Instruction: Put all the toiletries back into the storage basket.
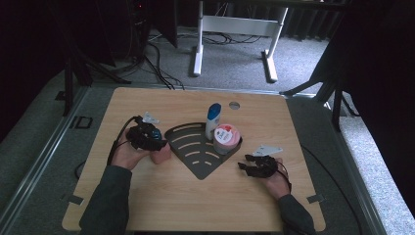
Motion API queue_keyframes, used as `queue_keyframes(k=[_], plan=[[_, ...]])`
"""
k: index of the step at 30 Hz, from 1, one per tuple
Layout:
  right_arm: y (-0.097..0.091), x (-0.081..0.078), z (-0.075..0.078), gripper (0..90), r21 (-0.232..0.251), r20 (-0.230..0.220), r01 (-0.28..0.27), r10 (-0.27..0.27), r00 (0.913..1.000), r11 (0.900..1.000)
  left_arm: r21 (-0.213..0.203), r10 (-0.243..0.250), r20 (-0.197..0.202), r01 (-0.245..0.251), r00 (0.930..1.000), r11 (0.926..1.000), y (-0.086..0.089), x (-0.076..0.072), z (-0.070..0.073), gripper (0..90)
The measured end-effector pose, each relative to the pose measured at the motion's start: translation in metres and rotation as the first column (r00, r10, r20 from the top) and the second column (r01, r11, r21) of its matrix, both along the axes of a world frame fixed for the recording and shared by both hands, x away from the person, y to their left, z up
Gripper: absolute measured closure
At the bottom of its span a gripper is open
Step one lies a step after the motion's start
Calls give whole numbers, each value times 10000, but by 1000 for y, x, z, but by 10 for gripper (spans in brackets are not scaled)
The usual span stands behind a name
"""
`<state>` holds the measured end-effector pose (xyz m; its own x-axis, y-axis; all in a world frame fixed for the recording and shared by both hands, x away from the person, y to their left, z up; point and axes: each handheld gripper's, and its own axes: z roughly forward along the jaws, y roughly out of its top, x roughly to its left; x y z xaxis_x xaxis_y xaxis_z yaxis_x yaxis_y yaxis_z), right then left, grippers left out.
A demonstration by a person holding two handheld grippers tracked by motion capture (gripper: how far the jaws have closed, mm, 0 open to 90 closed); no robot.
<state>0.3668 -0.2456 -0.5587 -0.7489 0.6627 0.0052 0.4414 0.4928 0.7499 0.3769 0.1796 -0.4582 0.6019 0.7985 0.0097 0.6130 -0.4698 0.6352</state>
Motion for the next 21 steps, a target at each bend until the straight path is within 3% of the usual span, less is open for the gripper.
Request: queue_keyframes(k=[8, 21], plan=[[0, 0, 0, 503, 5, -20, 8, -8, 10000, 10000, -178, -76, 67, 78, 9999, 9998, -1, 3, 1, 404], [0, 0, 0, 503, 13, -27, 6, -6, 10000, 10000, -236, -72, -42, 71, 10000, 9997, -3, 8, -4, 385]])
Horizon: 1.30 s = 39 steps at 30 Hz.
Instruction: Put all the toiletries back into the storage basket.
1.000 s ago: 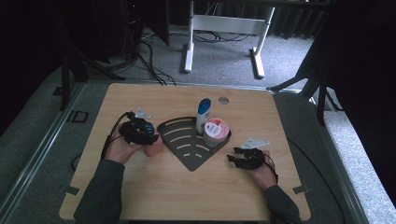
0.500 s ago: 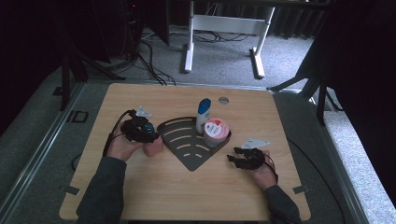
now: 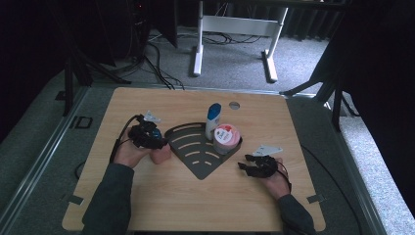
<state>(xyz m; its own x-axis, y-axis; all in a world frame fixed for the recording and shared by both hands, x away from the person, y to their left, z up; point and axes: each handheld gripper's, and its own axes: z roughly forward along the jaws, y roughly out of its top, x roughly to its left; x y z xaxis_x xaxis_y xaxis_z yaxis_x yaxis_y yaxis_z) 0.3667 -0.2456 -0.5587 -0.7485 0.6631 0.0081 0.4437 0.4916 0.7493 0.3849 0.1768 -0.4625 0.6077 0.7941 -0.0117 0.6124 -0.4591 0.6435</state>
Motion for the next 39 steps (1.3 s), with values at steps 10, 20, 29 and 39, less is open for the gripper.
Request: queue_keyframes(k=[10, 20, 29, 39], plan=[[0, 0, 0, 503, 3, 8, -5, 5, 10000, 10000, -703, -223, 396, 251, 9990, 9972, 8, -2, -1, 408], [0, 0, 0, 503, 12, -30, 6, -5, 10000, 10000, -610, -256, 676, 297, 9974, 9977, 8, -5, -1, 417], [0, 0, 0, 503, 8, -20, 9, -9, 10000, 10000, -684, -172, 979, 240, 9950, 9974, 13, -10, 4, 470], [0, 0, 0, 503, 20, -35, 1, 0, 10000, 10000, -604, -175, 965, 234, 9952, 9979, 12, -10, 6, 521]])
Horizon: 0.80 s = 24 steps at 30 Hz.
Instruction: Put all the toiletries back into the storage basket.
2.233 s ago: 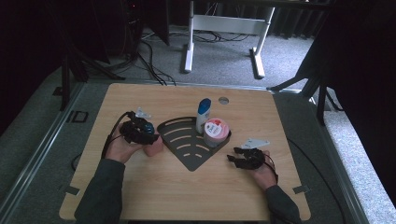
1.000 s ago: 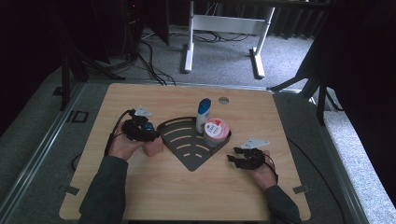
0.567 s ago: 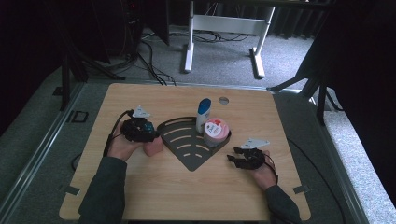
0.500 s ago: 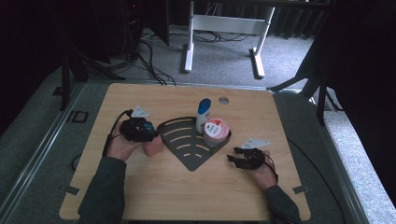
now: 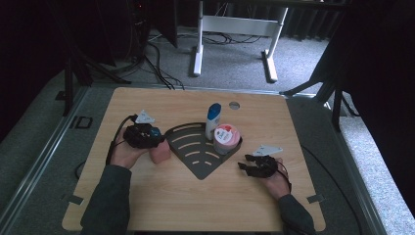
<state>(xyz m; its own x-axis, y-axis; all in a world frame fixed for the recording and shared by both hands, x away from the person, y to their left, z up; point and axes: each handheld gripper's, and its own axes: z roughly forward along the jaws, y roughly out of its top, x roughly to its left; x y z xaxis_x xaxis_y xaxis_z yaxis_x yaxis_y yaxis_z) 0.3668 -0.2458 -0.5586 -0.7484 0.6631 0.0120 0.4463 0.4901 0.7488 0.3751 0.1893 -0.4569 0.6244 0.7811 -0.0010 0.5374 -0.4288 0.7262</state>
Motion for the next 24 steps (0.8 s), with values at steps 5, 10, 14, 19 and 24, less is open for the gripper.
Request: queue_keyframes(k=[5, 10, 14, 19, 24], plan=[[0, 0, 0, 503, 1, 3, -1, 1, 10000, 10000, -26, 33, -72, -33, 10000, 10000, 0, 0, 1, 527], [0, 0, 0, 503, 4, 8, -3, 3, 10000, 10000, 103, 12, -194, -10, 9998, 9999, -2, -1, 2, 530], [0, 0, 0, 503, 8, 3, -3, 3, 10000, 10000, 288, -123, -248, 130, 9996, 9995, -6, -4, 4, 530], [0, 0, 0, 503, 3, 20, -12, 12, 10000, 10000, 320, -252, -376, 264, 9990, 9991, -10, -7, 5, 531], [0, 0, 0, 503, 4, 24, -15, 15, 10000, 10000, 288, -367, -493, 382, 9981, 9989, -13, -10, 6, 531]])
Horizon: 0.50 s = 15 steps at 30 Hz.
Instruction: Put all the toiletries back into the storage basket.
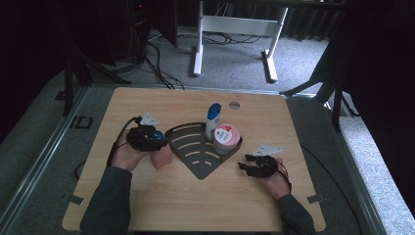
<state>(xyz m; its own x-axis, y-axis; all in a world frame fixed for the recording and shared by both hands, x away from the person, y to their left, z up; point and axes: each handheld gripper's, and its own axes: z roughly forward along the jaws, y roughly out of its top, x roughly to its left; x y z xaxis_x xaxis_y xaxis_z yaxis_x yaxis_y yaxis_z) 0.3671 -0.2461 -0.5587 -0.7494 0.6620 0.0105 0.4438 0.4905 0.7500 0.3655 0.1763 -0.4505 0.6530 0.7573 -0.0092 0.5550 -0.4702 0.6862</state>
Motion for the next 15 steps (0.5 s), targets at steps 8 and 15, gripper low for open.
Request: queue_keyframes(k=[8, 15], plan=[[0, 0, 0, 503, -6, 2, 4, -4, 10000, 10000, -130, -192, -85, 191, 9998, 9997, -3, -6, 4, 531], [0, 0, 0, 503, -4, -16, 17, -17, 10000, 10000, -79, -286, -188, 285, 9994, 9996, -7, -13, 9, 531]])
